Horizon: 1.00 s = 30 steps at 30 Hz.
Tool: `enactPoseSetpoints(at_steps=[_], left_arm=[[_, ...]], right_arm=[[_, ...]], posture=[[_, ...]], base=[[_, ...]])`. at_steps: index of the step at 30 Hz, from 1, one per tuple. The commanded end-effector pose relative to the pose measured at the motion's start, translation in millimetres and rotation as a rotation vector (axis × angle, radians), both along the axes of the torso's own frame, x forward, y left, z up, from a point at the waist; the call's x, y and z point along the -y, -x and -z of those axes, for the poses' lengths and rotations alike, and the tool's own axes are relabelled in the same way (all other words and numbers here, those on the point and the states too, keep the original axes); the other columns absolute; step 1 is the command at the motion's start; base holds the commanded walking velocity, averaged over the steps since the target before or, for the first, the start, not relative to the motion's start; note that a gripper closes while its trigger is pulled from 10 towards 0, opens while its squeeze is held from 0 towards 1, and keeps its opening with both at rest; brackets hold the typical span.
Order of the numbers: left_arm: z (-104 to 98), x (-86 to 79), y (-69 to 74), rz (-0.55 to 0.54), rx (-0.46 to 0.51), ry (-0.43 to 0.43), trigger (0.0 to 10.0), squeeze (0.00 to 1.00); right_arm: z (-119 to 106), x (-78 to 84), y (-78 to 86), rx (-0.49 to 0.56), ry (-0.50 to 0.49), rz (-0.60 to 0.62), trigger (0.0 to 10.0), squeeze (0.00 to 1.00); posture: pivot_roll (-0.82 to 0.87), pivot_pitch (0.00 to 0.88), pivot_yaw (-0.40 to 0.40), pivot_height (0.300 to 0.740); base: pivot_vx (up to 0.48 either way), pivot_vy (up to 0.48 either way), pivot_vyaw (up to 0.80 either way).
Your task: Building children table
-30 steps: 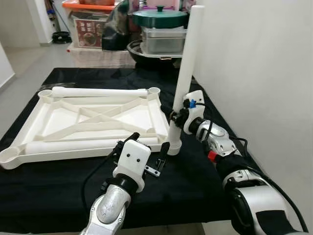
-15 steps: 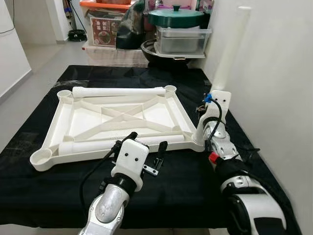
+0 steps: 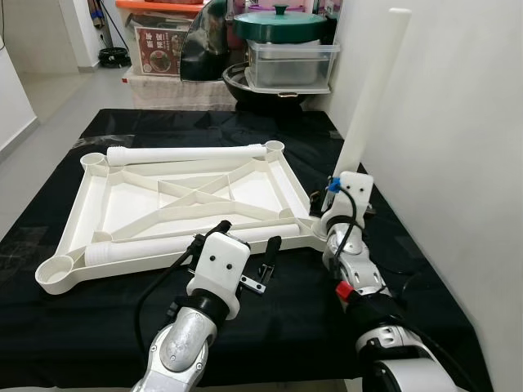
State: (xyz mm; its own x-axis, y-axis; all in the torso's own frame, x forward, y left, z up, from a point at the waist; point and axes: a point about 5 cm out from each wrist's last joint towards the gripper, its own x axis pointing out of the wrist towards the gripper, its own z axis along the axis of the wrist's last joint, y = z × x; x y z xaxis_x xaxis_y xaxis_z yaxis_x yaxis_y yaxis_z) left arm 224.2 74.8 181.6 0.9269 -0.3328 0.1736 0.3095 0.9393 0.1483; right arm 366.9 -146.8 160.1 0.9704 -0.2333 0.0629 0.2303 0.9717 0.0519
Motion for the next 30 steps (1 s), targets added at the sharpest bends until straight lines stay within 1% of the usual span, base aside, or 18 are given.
enactPoseSetpoints(at_steps=[1,5,6,7,12,13,15,17,18,20,22,23,25,26,27,28,29,30], left_arm=[[2,-0.4,-0.3,0.005,-0.003,-0.009,10.0,0.0],[3,-1.2,-0.1,0.004,-0.006,-0.011,10.0,0.0],[4,-3.1,0.1,0.003,-0.013,-0.014,10.0,0.0],[8,-11.8,-1.4,0.001,-0.037,-0.031,10.0,0.0],[9,-14.8,-2.1,0.002,-0.042,-0.04,10.0,0.0],[11,-22.8,-5.9,-0.011,-0.054,-0.057,10.0,0.0],[17,-42.6,-16.1,-0.082,-0.104,-0.037,10.0,0.0],[17,-42.6,-16.1,-0.082,-0.104,-0.037,10.0,0.0],[19,-51.1,-19.7,-0.111,-0.122,-0.026,10.0,0.0],[30,-76.2,-27.5,-0.195,-0.228,0.034,10.0,0.0],[30,-76.2,-27.5,-0.195,-0.228,0.034,10.0,0.0],[34,-85.7,-29.2,-0.215,-0.264,0.056,10.0,0.0],[34,-85.7,-29.2,-0.215,-0.264,0.056,10.0,0.0],[37,-98.4,-29.7,-0.222,-0.318,0.078,10.0,0.0],[38,-109.8,-29.4,-0.233,-0.346,0.085,10.0,0.0],[38,-109.8,-29.4,-0.233,-0.346,0.085,10.0,0.0],[36,-117.4,-29.9,-0.248,-0.35,0.111,10.0,0.0],[36,-117.4,-29.9,-0.248,-0.35,0.111,10.0,0.0]], right_arm=[[11,4.7,10.1,-0.023,0.048,-0.032,10.0,0.0],[16,6.6,14.7,-0.031,0.05,-0.052,10.0,0.0],[20,9.1,20.7,-0.039,0.065,-0.07,10.0,0.0],[29,13.1,36.5,-0.049,0.115,-0.113,10.0,0.0],[32,13.8,41.9,-0.049,0.134,-0.125,10.0,0.0],[32,12.2,48.8,-0.032,0.16,-0.161,10.0,0.0],[32,6.1,61.0,-0.013,0.19,-0.234,10.0,0.0],[32,6.1,61.0,-0.013,0.19,-0.234,10.0,0.0],[33,3.3,64.8,-0.015,0.192,-0.262,10.0,0.0],[34,-0.3,68.5,-0.015,0.191,-0.293,10.0,0.0],[34,-0.3,68.5,-0.015,0.191,-0.293,10.0,0.0],[34,-1.4,70.1,-0.016,0.188,-0.303,10.0,0.0],[34,-1.4,70.1,-0.016,0.188,-0.303,10.0,0.0],[33,-5.2,71.3,-0.014,0.175,-0.332,10.0,0.0],[32,-9.1,72.0,-0.006,0.161,-0.36,10.0,0.0],[32,-9.1,72.0,-0.006,0.161,-0.36,10.0,0.0],[30,-12.5,72.6,0.002,0.143,-0.385,10.0,0.0],[30,-12.5,72.6,0.002,0.143,-0.385,10.0,0.0]], posture=[[0.11,0.0,-0.078,0.74],[0.11,0.0,-0.078,0.74],[0.11,0.0,-0.077,0.74],[0.1,0.0,-0.073,0.74],[0.1,0.0,-0.073,0.74],[0.1,0.0,-0.066,0.74],[0.09,0.0,-0.06,0.74],[0.09,0.0,-0.06,0.74],[0.09,0.0,-0.06,0.74],[0.09,0.0,-0.058,0.74],[0.09,0.0,-0.058,0.74],[0.09,0.0,-0.058,0.74],[0.09,0.0,-0.058,0.74],[0.1,0.0,-0.054,0.74],[0.1,0.0,-0.056,0.74],[0.1,0.0,-0.056,0.74],[0.1,0.0,-0.058,0.74],[0.1,0.0,-0.058,0.74]], base=[[0.0,0.0,0.0],[0.0,0.0,0.0],[0.0,0.0,0.0],[0.0,0.0,0.0],[0.0,0.0,0.0],[0.0,0.0,0.0],[0.0,0.0,0.0],[0.0,0.0,0.0],[0.0,0.0,0.0],[0.0,0.0,0.0],[0.0,0.0,0.0],[0.0,0.0,0.0],[0.0,0.0,0.0],[0.0,0.0,0.0],[0.0,0.0,0.0],[0.0,0.0,0.0],[0.0,0.0,0.0],[0.0,0.0,0.0]])
